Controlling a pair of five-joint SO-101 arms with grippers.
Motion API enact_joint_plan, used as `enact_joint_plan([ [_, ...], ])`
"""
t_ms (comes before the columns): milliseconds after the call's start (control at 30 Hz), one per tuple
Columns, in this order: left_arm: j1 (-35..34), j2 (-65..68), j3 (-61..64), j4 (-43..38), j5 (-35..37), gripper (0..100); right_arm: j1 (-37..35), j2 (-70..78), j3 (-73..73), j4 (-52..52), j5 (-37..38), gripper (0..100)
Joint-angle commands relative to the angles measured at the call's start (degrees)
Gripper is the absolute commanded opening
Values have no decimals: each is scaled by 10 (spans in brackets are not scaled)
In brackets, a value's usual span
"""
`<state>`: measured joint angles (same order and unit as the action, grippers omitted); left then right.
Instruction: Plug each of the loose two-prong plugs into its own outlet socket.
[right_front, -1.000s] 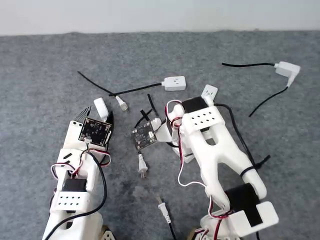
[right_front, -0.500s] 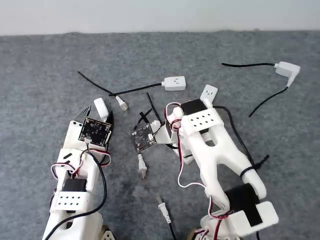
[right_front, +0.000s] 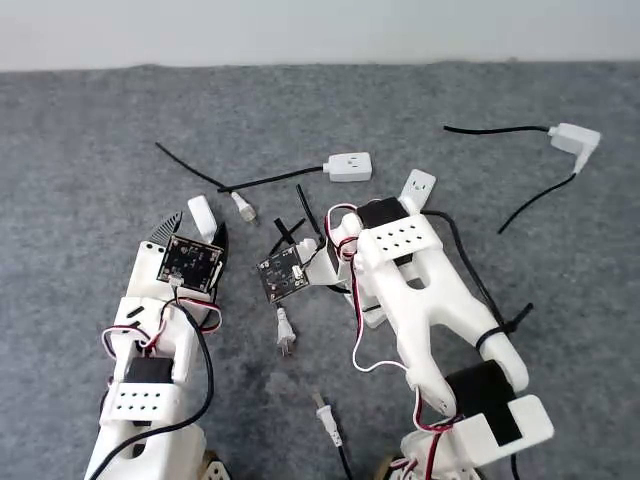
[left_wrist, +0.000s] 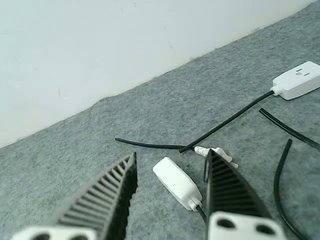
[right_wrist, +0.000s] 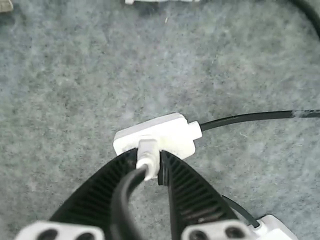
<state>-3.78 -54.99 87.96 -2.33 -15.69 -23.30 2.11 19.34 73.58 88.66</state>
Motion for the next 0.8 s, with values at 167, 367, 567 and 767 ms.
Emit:
enact_joint_plan([
  [167, 2, 2, -4, -17, -5, 217, 6, 38, 4, 14, 35, 8],
  [367, 2, 2, -4, -17, -5, 217, 7, 39, 7, 15, 40, 8],
  [567, 2, 2, -4, -17, -5, 217, 5, 39, 34, 10, 76, 8],
  [767, 2, 2, -4, -17, -5, 217, 7, 40, 35, 15, 92, 8],
])
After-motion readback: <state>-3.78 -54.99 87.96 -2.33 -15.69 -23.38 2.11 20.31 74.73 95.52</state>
